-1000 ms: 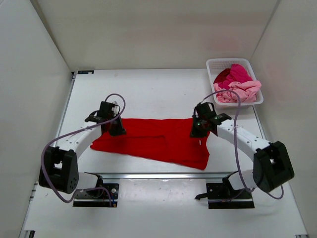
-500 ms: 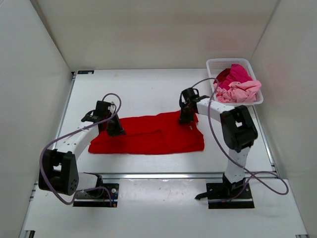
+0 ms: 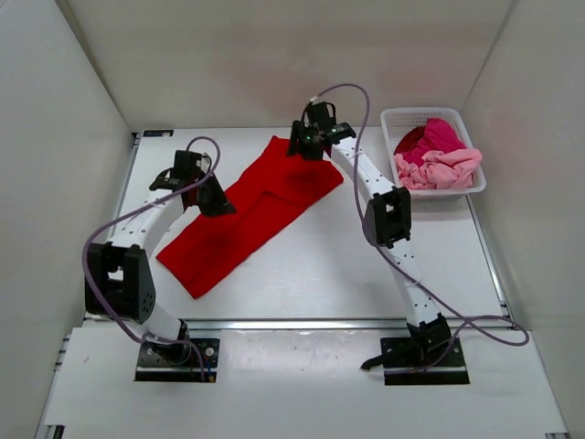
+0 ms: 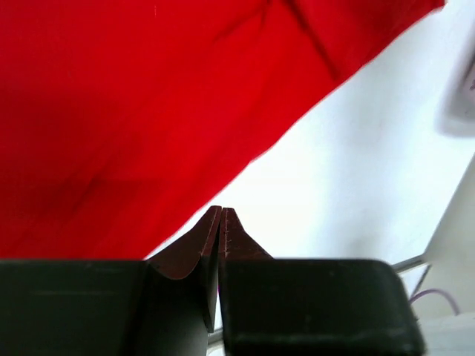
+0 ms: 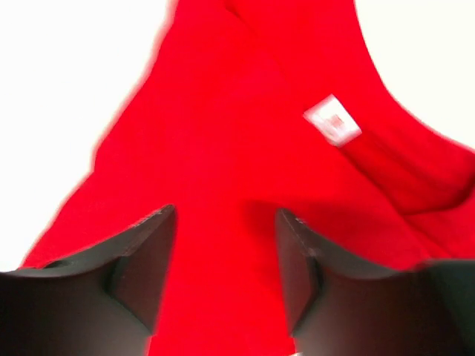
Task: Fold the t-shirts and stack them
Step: Rotate the rectangle-folded T-shirt at the center of the board.
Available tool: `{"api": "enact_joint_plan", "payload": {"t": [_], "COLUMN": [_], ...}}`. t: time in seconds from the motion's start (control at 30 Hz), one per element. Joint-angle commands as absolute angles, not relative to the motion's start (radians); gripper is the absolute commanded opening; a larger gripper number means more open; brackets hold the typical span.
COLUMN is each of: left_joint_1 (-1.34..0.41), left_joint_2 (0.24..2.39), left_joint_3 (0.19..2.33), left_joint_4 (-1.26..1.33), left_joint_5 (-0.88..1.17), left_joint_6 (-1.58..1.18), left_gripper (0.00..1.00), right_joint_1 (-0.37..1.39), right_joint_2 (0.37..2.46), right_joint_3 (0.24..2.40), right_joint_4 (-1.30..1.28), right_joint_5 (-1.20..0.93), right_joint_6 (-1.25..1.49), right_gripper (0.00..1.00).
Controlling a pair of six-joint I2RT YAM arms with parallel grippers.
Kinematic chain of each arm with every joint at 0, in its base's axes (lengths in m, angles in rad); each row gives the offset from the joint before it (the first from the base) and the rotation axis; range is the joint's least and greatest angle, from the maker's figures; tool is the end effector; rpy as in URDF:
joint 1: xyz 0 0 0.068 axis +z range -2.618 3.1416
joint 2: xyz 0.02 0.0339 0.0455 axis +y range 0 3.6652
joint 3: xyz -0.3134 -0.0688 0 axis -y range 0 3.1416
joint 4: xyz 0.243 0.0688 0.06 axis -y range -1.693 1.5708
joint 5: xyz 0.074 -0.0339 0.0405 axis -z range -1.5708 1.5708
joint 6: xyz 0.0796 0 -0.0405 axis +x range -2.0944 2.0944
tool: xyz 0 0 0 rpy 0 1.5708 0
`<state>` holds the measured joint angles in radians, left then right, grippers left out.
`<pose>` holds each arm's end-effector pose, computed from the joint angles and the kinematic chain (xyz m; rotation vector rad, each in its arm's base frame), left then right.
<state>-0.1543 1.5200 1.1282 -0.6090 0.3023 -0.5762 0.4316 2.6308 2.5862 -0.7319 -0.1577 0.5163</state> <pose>0.3249 -0.0745 0.2629 -0.4377 2.6068 -0.6520 0.5831 0.2823 0.2089 0.0224 2.4295 0.6356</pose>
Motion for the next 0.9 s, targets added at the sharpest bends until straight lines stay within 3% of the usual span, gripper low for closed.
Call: {"api": "enact_joint_plan", "payload": {"t": [0.0, 0.1, 0.17, 0.2, 0.23, 0.33, 0.47, 0.57, 0.67, 0.73, 0.8, 0.87], "left_joint_1": [-0.132, -0.138, -0.132, -0.136, -0.146, -0.21, -0.167, -0.224, -0.207, -0.213, -0.218, -0.216], "left_joint_2": [1.543, 1.513, 1.456, 1.445, 1.41, 1.35, 1.313, 1.327, 1.319, 1.316, 1.309, 1.299], "left_joint_3": [1.228, 1.258, 1.255, 1.25, 1.244, 1.177, 1.131, 1.172, 1.18, 1.172, 1.154, 1.154], "left_joint_4": [-0.591, -0.614, -0.647, -0.664, -0.698, -0.701, -0.692, -0.698, -0.712, -0.713, -0.716, -0.721], "left_joint_5": [0.354, 0.319, 0.273, 0.258, 0.215, 0.184, 0.212, 0.189, 0.198, 0.184, 0.178, 0.161], "left_joint_6": [-0.601, -0.591, -0.566, -0.552, -0.536, -0.515, -0.541, -0.525, -0.543, -0.541, -0.538, -0.535], "left_gripper": [0.15, 0.14, 0.15, 0.15, 0.15, 0.19, 0.19, 0.21, 0.21, 0.23, 0.23, 0.23], "right_joint_1": [0.57, 0.618, 0.665, 0.692, 0.759, 0.905, 1.028, 1.151, 1.305, 1.271, 1.07, 0.927], "right_joint_2": [2.396, 2.33, 2.375, 2.384, 2.352, 2.187, 1.9, 1.598, 1.262, 1.073, 0.912, 0.89], "right_joint_3": [2.708, 2.716, 2.798, 2.827, 2.824, 2.714, 2.549, 2.1, 1.579, 1.258, 0.914, 0.765], "right_joint_4": [-0.89, -1.03, -1.16, -1.255, -1.329, -1.342, -1.341, -1.301, -0.992, -0.685, -0.298, -0.076], "right_joint_5": [0.044, 0.054, 0.018, 0.087, 0.203, 0.382, 0.561, 0.684, 0.718, 0.471, 0.237, 0.007], "right_joint_6": [0.341, 0.362, 0.428, 0.448, 0.442, 0.44, 0.547, 0.653, 0.655, 0.627, 0.664, 0.683], "right_gripper": [0.59, 0.59, 0.51, 0.36, 0.27, 0.28, 0.3, 0.26, 0.27, 0.31, 0.31, 0.29]}}
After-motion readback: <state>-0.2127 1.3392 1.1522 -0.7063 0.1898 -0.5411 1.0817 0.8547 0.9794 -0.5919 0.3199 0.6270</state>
